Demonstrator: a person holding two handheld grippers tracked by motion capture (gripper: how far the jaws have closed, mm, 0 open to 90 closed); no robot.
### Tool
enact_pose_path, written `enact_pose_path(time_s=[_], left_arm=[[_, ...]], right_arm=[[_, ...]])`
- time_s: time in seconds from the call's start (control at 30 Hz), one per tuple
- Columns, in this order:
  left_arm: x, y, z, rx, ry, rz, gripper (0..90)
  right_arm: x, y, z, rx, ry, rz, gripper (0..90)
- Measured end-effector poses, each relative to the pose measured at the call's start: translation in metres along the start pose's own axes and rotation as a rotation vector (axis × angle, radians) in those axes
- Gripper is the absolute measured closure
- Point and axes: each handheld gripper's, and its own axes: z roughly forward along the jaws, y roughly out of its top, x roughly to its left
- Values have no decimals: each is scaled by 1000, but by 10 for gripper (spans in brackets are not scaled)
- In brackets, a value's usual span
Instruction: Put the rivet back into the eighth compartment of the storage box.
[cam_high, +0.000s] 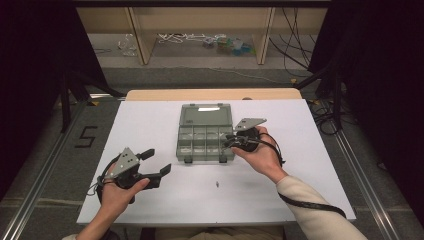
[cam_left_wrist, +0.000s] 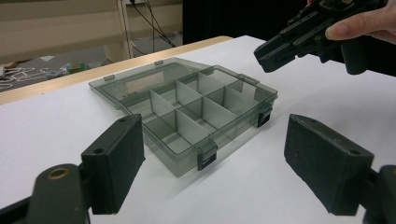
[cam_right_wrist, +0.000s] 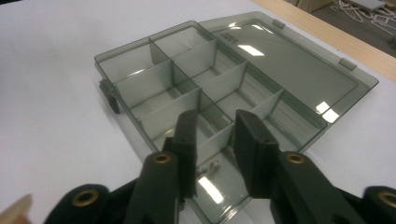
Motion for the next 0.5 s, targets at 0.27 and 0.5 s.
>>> enact_pose_path(time_s=[0.27, 0.5], left_arm=[[0, -1, 1, -11, -4, 1, 197], [1, -1, 0, -9, -3, 2, 197]], right_arm=[[5, 3, -1, 25, 30, -48, 583], [14, 4, -5, 77, 91, -79, 548]])
